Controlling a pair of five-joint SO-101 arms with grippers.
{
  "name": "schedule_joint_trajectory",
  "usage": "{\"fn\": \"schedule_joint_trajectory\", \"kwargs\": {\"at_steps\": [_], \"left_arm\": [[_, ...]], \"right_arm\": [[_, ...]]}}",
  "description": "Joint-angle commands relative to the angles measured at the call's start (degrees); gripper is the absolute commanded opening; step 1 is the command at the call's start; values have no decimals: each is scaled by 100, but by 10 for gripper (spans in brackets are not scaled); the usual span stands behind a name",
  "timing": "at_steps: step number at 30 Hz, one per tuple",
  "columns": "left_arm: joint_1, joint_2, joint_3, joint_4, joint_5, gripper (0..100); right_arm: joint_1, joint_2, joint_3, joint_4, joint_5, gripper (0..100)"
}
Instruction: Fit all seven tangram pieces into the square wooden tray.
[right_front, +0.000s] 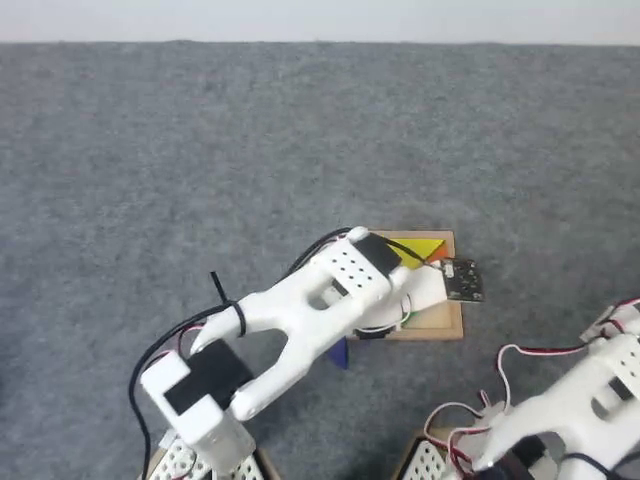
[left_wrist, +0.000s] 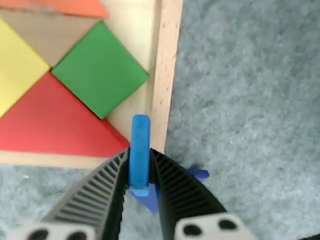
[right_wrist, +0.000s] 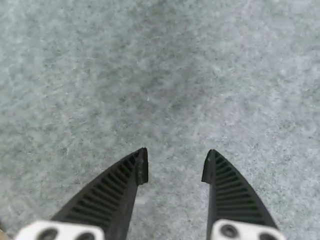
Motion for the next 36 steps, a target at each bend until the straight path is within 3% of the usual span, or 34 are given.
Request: {"fn": "schedule_joint_trajectory", "kwargs": {"at_steps": [1,25,31,36], "left_arm": [[35,123,-321,-211,-62,13],[53,545,-532,-360,-62,90],[44,545,-1112,264,-62,90],[35,607,-1358,325,-62,90]], "right_arm": [[48,40,-352,-92,88,187],[-189,13,-316,-66,88,187],[-189,-4,-316,-66,88,187],[-189,-13,-316,-66,88,187]]}}
